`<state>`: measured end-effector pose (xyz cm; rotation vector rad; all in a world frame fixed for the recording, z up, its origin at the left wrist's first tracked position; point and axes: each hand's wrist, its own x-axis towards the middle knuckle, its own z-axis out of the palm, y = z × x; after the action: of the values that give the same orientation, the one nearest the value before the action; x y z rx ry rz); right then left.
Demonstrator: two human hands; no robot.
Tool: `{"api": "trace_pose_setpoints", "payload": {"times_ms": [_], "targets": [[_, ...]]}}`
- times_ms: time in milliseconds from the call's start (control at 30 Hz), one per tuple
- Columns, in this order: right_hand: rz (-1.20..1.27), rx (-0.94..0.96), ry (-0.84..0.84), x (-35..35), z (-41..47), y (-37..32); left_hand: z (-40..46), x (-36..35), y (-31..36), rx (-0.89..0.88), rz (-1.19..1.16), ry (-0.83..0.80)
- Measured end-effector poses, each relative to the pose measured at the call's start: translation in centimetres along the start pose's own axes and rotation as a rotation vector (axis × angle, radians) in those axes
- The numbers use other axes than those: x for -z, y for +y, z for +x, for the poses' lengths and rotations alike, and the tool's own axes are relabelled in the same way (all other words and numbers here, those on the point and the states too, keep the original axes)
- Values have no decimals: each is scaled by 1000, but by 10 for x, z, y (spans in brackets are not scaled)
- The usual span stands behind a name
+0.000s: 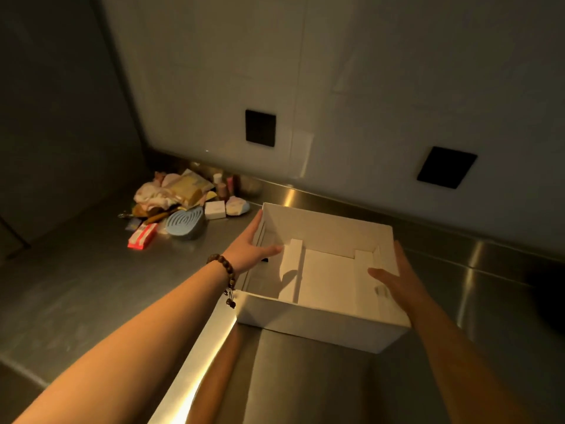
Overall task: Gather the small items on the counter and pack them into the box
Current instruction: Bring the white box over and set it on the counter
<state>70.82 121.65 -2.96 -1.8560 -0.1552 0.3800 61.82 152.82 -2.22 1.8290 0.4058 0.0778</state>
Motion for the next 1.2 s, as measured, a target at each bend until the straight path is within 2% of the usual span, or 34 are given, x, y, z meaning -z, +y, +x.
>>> {"api": "trace_pose_setpoints", "payload": {"times_ms": [200, 467, 633, 700, 800, 933, 1200], "targets": [[53, -49, 120, 5, 39, -5, 81, -8, 18, 6, 31, -144], [32, -60, 141, 1, 66, -17, 127, -6, 19, 2, 49, -189], [-71, -50, 218, -3, 61, -22, 124, -5, 18, -38, 134, -128], [-59, -60, 239, -6, 54, -21, 110, -3, 18, -86, 180, -157], [17, -71, 229, -17, 38, -22, 85, 2, 8, -141, 344, -195], [-16, -62, 241, -37, 22, -25, 71, 12, -4, -222, 545, -113], [-110, -70, 296, -75, -1, -36, 73, 43, -8, -238, 614, -188]]}}
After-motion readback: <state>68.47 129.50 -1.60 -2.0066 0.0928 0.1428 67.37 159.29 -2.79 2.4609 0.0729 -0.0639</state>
